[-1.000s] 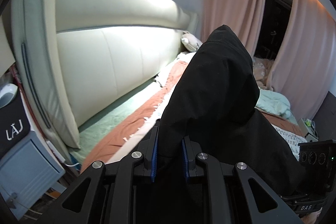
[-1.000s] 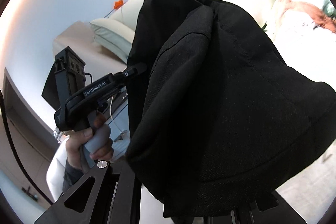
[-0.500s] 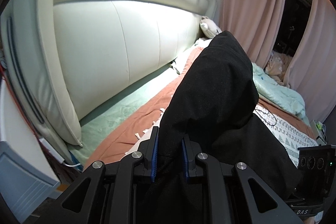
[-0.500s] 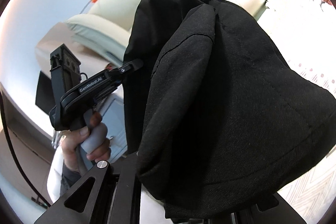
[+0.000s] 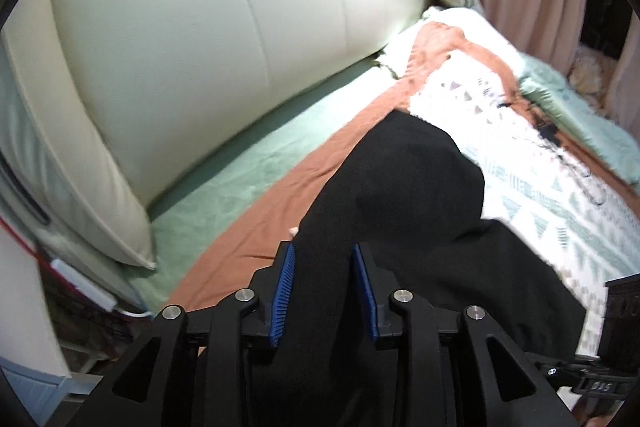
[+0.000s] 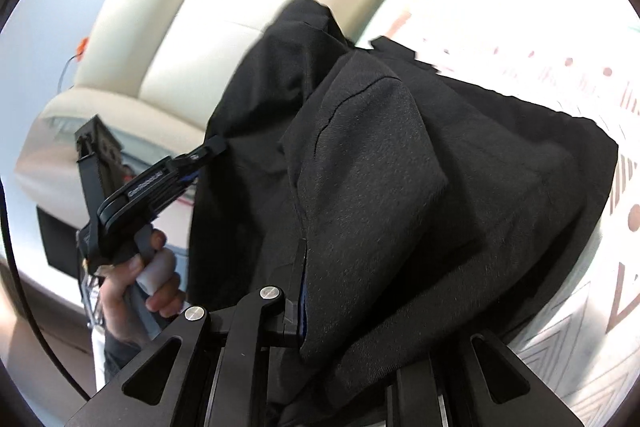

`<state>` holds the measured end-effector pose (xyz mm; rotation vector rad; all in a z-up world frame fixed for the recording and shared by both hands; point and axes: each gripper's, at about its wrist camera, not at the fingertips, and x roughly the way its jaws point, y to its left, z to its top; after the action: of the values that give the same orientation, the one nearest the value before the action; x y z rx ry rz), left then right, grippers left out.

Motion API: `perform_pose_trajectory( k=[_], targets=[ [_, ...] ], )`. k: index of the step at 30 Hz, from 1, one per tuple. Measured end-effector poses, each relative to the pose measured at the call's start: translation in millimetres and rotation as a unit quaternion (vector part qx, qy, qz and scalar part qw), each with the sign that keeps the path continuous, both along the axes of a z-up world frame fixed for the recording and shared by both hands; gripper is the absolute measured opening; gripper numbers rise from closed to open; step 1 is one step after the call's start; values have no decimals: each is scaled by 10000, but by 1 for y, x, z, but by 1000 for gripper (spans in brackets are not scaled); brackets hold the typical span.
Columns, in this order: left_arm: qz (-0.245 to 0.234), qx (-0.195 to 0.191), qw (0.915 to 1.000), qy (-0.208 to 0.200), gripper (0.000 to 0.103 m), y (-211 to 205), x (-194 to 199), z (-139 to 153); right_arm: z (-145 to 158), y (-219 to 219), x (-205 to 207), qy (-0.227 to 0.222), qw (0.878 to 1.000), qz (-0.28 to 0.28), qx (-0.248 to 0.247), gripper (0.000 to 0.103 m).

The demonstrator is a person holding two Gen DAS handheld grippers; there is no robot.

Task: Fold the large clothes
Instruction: 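Lower the bundle onto the bed corner and open both grippers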

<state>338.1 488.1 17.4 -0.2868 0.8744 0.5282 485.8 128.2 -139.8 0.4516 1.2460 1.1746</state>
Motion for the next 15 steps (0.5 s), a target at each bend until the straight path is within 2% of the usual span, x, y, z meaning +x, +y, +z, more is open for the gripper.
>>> perform_pose_trajectory(
  k=[1, 2, 3, 6, 9, 12, 14, 15],
  targets=[
    [-28, -99, 9999, -1, 47, 2, -2, -2, 1, -2, 2, 0, 10000, -27, 1, 14],
    [-57, -212, 9997, -62, 52, 2, -7, -2, 2, -5, 0, -14, 10000, -53, 62, 13],
    [-69, -217, 9997, -104, 57, 1, -12, 0, 3, -5, 0, -13, 10000, -63, 71, 13],
    [-24, -22, 9999, -154, 65, -3, -31, 5, 9, -8, -1, -57, 9999, -76, -70, 13],
    [155, -102, 9990, -399, 84, -2, -54, 10, 16, -3, 5, 3, 9995, -49, -310, 15],
    [183, -100, 9983, -543, 86, -5, -78, 13, 30, -15, 9, -191, 9985, -169, -485, 27],
    [224, -113, 9976, -642, 88, -11, -94, 18, 45, -29, 14, -480, 9962, -301, -654, 44],
    [221, -86, 9974, -683, 88, -15, -100, 20, 50, -33, 17, -512, 9960, -322, -661, 47]
  ],
)
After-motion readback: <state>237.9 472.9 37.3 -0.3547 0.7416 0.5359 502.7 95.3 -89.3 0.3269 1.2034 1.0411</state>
